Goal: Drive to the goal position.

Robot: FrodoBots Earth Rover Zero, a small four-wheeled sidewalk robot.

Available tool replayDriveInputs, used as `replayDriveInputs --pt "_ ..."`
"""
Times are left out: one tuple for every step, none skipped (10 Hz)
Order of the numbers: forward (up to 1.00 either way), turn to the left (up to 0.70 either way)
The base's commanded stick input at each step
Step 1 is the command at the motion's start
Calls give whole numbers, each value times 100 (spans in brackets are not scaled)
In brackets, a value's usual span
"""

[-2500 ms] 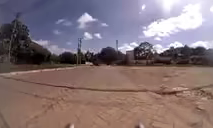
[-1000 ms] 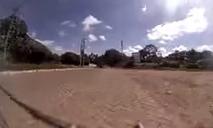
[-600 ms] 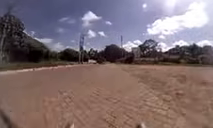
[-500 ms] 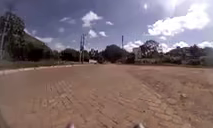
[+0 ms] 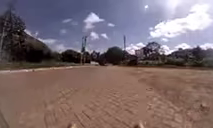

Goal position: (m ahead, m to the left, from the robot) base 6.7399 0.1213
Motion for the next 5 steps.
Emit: replayDriveInputs --pt "100 -12" --pt "100 -24" --pt "100 -26" --pt "100 -8" --pt "100 -12"
